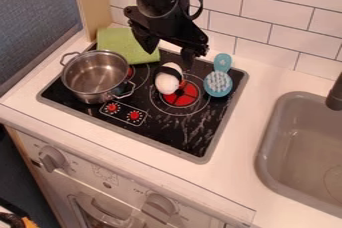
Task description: Moved the towel to the right of the stove
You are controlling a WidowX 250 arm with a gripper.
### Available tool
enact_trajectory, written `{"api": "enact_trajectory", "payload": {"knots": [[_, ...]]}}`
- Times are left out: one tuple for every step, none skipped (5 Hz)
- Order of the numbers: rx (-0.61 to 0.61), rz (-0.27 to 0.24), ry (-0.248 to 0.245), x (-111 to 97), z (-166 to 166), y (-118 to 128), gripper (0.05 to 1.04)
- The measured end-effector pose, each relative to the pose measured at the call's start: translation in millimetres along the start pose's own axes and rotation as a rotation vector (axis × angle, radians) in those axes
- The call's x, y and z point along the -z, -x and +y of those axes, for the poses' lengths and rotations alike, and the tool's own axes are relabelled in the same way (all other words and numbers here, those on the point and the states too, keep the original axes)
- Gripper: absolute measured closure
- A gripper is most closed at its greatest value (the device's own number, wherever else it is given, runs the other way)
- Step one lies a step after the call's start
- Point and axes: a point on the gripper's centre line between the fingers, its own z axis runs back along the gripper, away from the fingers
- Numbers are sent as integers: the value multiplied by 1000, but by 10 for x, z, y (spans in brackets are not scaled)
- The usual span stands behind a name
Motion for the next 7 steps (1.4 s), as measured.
{"api": "enact_trajectory", "payload": {"knots": [[-2, 27, 7, 60, -19, 59, 83], [-85, 9, 14, 148, 250, -146, 83], [-100, 38, 1, 307, 393, -324, 83], [-153, 81, -31, 525, 697, -464, 83], [-154, 115, -60, 684, 879, -545, 83], [-196, 169, -96, 901, 1163, -551, 83], [-212, 232, -113, 1071, 1295, -508, 83]]}}
